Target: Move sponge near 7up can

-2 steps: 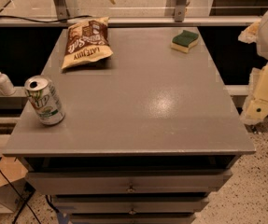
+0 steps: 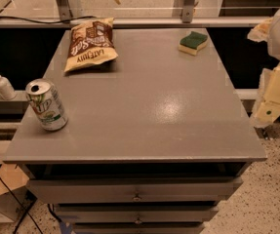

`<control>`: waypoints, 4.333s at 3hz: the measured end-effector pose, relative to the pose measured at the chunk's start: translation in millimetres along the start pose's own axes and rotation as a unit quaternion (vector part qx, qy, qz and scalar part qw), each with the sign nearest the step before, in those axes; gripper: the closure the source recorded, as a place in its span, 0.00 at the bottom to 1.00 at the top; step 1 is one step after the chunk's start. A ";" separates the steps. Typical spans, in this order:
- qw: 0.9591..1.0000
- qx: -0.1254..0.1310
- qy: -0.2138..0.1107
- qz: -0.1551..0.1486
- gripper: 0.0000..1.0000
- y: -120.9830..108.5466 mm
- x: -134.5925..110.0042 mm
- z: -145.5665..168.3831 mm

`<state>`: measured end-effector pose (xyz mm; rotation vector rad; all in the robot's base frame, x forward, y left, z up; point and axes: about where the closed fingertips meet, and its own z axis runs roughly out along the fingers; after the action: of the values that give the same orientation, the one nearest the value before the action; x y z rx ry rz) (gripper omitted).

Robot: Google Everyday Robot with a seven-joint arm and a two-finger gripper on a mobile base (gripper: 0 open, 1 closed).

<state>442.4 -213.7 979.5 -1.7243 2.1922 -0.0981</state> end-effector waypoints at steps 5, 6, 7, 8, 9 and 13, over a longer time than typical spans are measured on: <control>0.990 0.035 -0.121 0.061 0.00 -71.2 -26.1 28.1; 0.983 0.047 -0.157 0.086 0.00 -102.4 -33.3 43.7; 0.973 0.051 -0.194 0.112 0.00 -144.3 -38.0 64.9; 0.962 0.055 -0.223 0.147 0.00 -178.2 -36.0 88.9; 0.951 0.043 -0.244 0.182 0.00 -203.2 -36.9 109.5; 0.927 0.103 -0.273 0.234 0.00 -268.8 -29.0 160.8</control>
Offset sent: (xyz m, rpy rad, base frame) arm 0.0752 0.0113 0.0064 0.3031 -0.1152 -0.0141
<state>748.0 -229.7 906.9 -0.9287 2.0056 0.2357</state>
